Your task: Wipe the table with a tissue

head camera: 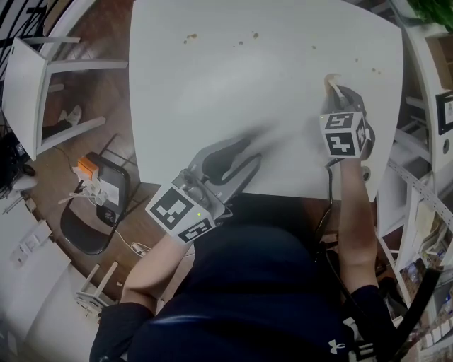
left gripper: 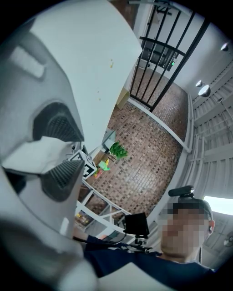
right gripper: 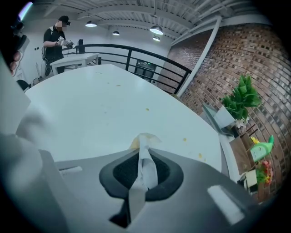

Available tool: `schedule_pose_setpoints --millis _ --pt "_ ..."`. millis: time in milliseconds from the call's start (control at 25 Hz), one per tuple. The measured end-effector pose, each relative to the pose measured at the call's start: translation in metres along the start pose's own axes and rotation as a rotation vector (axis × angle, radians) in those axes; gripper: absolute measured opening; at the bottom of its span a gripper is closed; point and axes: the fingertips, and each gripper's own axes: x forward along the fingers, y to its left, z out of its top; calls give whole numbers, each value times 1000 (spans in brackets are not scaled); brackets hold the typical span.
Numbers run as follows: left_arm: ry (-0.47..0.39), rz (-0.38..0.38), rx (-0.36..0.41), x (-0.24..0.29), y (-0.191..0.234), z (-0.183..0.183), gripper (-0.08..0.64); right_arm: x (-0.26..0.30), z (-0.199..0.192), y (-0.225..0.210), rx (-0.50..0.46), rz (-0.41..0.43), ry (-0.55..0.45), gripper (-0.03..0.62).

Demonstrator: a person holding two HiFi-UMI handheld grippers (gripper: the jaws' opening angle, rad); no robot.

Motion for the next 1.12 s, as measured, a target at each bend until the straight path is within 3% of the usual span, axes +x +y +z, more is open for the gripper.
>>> schedule_pose_setpoints --millis 200,440,800,880,1000,1120 --pt "2 -4 3 -3 1 2 128 0 12 21 -3 36 -16 12" --pt "9 0 1 -7 5 2 129 -6 28 61 -73 85 -52 12" --pt "19 -18 6 -1 -1 0 127 -22 28 99 -106 181 -92 12" --pt "27 -29 8 5 -6 -3 127 -32 29 103 -78 215 -136 12" --pt "41 -47 18 16 -16 -8 127 -49 27 101 49 270 -206 12" --pt "51 -66 28 27 -27 -12 127 -61 17 87 137 259 -242 12"
